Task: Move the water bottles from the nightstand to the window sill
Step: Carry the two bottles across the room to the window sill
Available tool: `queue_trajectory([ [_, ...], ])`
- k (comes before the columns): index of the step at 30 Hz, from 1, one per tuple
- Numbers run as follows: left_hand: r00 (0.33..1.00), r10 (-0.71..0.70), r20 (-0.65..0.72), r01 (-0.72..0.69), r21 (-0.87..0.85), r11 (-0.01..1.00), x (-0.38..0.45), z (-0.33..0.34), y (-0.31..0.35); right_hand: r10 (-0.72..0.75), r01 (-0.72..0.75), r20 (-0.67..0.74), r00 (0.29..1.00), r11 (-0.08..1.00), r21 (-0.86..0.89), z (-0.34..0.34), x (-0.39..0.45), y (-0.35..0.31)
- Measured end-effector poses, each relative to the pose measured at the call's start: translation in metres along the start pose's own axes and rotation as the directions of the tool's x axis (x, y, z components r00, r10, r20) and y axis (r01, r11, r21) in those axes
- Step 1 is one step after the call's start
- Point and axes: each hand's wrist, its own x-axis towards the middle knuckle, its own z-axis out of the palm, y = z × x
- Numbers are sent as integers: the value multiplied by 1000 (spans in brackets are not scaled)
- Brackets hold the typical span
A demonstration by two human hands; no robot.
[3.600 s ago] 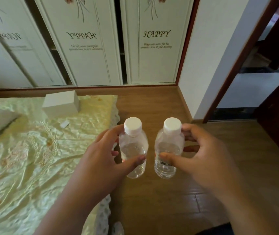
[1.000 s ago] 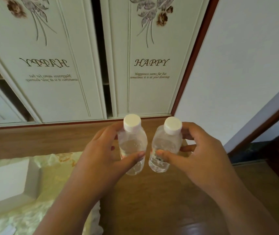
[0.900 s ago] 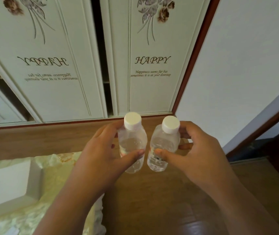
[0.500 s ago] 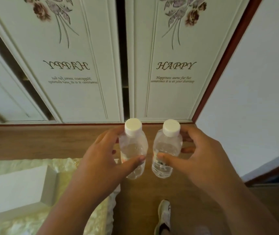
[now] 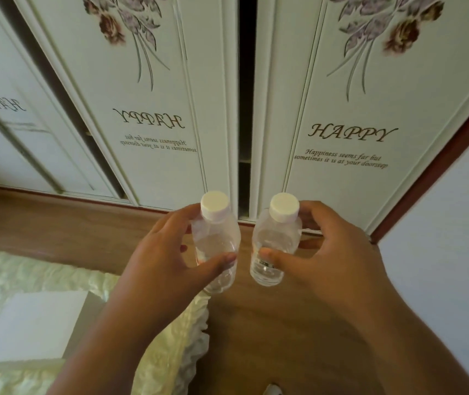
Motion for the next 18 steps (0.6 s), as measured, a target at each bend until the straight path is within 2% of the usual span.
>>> queue_trajectory([
  [9, 999, -39, -4, 39, -6, 999, 71, 40, 22, -46, 46, 24, 999, 999, -2, -39, 79, 43],
  [18, 999, -26, 43, 27, -15, 1000, 154, 56, 0, -21, 21, 15, 1000, 999, -28, -32, 151, 59],
])
